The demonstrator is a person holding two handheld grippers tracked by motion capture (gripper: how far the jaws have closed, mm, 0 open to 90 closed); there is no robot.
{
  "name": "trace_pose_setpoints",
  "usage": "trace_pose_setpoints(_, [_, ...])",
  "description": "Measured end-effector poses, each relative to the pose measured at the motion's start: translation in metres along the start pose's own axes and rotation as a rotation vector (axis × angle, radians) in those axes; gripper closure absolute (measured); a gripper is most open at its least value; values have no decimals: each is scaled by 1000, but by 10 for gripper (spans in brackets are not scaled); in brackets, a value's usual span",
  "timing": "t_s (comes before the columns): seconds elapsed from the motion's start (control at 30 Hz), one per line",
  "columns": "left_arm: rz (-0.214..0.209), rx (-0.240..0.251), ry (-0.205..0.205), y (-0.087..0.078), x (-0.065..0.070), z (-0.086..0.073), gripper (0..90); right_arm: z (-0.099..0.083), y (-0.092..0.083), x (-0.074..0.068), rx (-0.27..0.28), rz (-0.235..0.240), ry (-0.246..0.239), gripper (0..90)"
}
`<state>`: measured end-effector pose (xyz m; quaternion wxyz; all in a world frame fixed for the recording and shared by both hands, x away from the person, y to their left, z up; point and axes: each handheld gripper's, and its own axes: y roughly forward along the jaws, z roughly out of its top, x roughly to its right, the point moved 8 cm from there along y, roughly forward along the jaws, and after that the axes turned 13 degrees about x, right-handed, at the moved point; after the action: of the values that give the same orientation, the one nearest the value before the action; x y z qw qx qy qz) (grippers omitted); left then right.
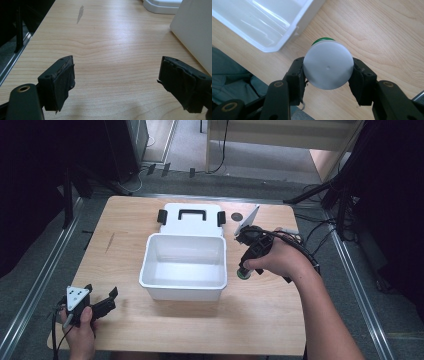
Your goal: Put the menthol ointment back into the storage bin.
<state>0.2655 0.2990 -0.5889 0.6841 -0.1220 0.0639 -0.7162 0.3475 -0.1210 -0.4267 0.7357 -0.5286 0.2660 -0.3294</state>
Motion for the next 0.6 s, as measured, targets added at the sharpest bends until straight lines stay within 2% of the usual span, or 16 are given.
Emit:
trace_pose_setpoints(0.43, [0,2,0,0,0,0,142,24,-13,-16,-4,-4,-40,517])
trace_pose_setpoints(0.6, [-1,2,0,0,1,0,142,35,-14,-26,0,4,-58,516])
